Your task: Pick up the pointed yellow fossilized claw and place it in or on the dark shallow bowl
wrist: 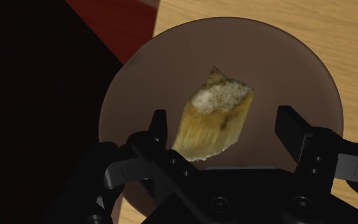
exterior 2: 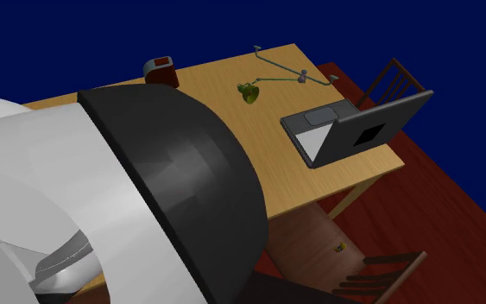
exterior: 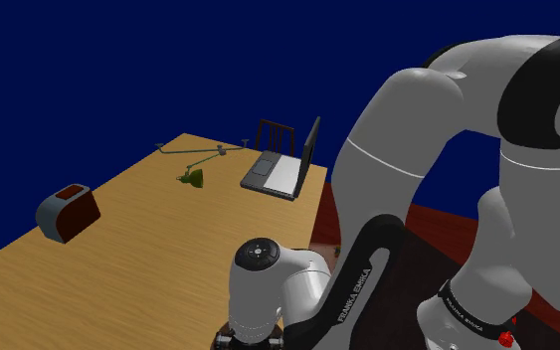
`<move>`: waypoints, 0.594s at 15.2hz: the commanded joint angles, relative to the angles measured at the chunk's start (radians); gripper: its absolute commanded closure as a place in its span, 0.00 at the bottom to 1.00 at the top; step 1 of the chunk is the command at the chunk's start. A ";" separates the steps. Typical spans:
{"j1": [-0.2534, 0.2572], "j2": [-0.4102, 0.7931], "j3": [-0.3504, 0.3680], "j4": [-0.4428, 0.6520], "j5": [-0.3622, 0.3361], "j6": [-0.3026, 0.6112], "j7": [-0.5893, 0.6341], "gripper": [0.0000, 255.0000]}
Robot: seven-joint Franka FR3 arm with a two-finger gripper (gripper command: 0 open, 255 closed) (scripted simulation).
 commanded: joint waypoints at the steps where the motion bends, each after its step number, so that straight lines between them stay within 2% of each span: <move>1: 0.000 0.000 0.000 0.000 0.000 0.000 0.000 0.00; 4: 0.000 0.000 0.000 0.000 0.000 0.000 0.000 0.00; 8: -0.058 -0.138 0.057 -0.035 0.046 -0.104 -0.034 0.00; 9: -0.058 -0.138 0.056 -0.035 0.047 -0.104 -0.034 0.00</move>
